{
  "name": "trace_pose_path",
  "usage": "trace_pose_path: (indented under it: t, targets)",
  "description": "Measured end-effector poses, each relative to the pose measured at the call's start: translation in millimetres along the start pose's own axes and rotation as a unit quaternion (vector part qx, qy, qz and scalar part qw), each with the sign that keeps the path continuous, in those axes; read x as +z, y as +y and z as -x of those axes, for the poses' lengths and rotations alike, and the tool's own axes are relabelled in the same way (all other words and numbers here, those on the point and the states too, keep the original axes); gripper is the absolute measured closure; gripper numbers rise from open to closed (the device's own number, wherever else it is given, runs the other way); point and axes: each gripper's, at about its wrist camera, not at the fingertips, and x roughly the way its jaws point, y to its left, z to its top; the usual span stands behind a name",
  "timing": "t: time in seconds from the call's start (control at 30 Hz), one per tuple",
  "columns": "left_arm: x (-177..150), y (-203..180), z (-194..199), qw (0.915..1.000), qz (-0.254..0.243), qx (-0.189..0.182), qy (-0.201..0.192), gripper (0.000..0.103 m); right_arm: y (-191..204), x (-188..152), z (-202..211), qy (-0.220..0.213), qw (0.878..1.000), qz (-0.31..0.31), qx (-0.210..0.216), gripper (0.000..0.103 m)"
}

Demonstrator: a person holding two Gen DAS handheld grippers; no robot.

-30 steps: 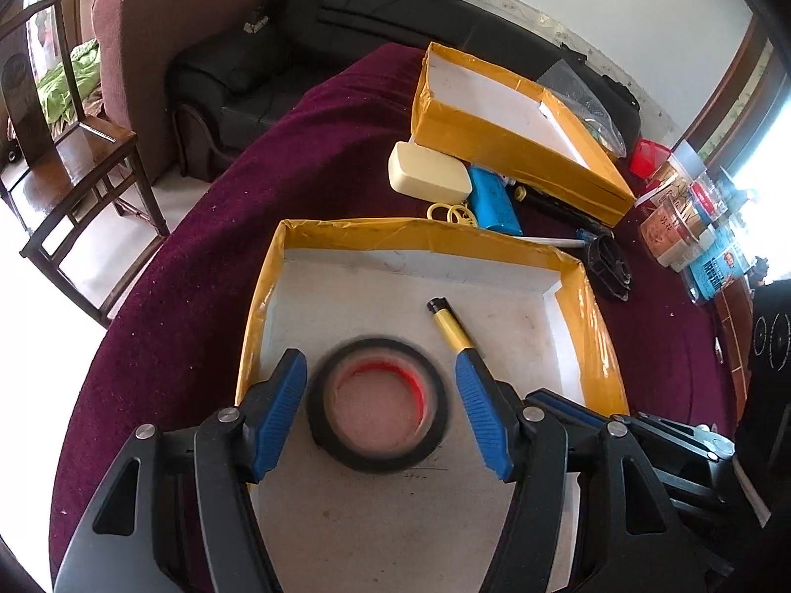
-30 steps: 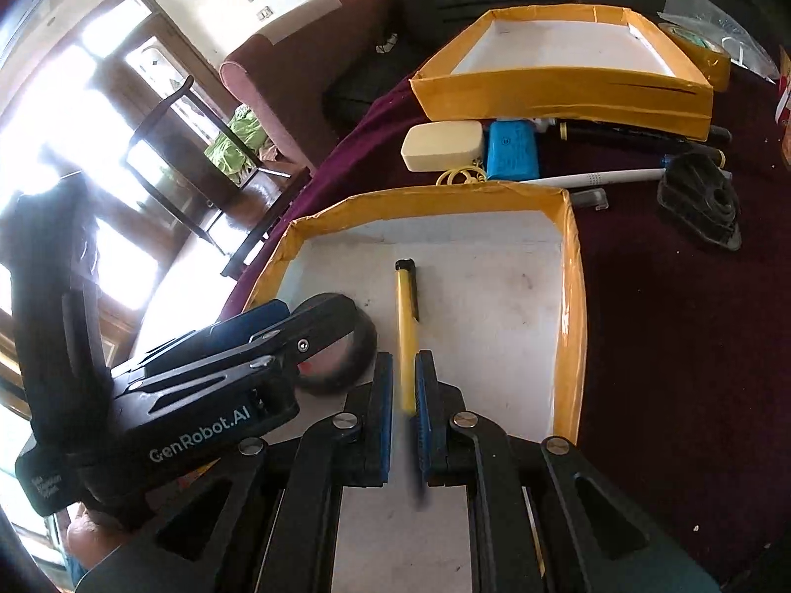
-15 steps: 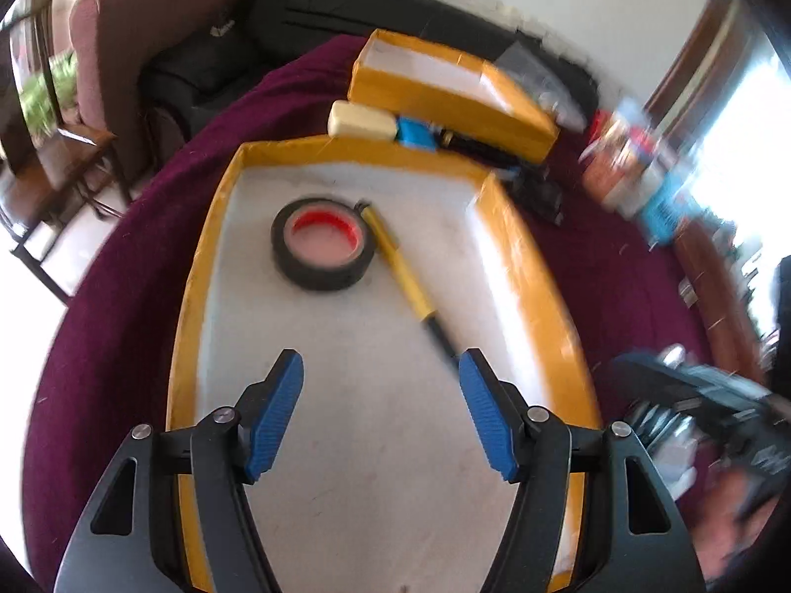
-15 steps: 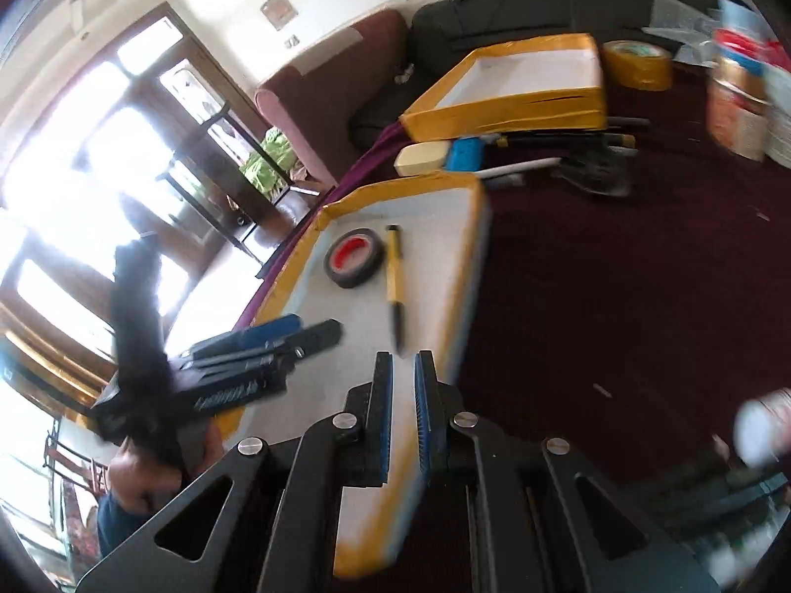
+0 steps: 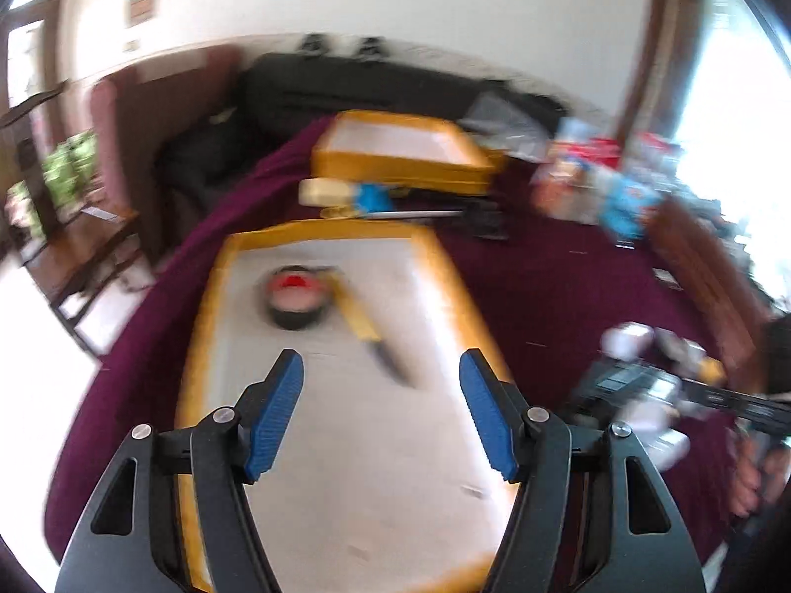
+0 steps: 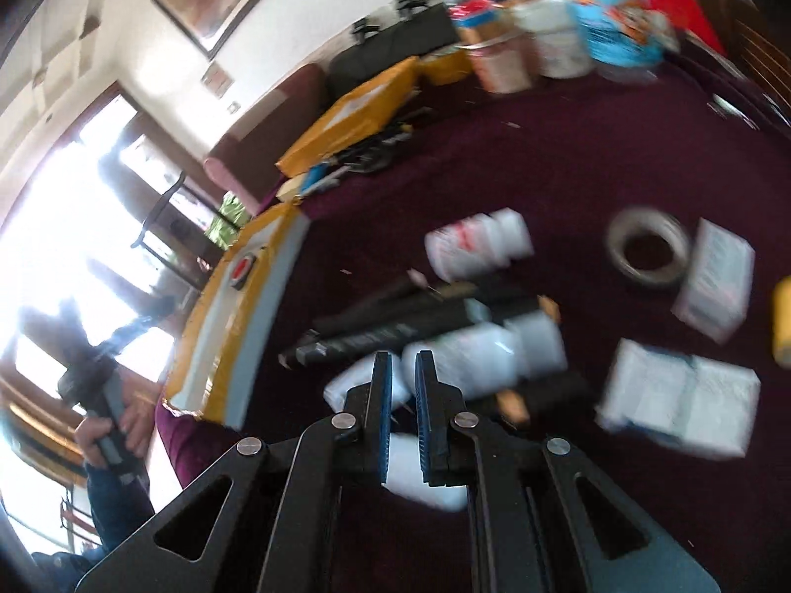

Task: Organize rigid objects
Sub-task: 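Move both grippers back to the pile of spilled items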

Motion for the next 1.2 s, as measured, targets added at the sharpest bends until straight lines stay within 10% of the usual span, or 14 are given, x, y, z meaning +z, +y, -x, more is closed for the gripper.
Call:
trace_pose_path:
  t: [0.23,0.47,0.77,1.2]
  targets:
    - [-44,-85,-10,0.9891,-0.052,-0.132,0.039,0.026,-28,-22,-9,0.024,0.999,-0.039,0.023,0.093]
    - [-69,-121,-35,0.9769,-0.069,-0.17,0.109,0.026,8,-56,-9,0.077,0.993,0.022,0.085,0.091]
    - [-89,-143,-30,0.9593,-0.044,-0.228,0.161,0.025,3,-42,14,-0.008,0.999,0.043,0.032,0.083]
    - [-115,-210,-43,0.9601,-0.133,-0.147,0.197,0.023,-18,-49,24,-0.039,0.998,0.017,0.043,0.083]
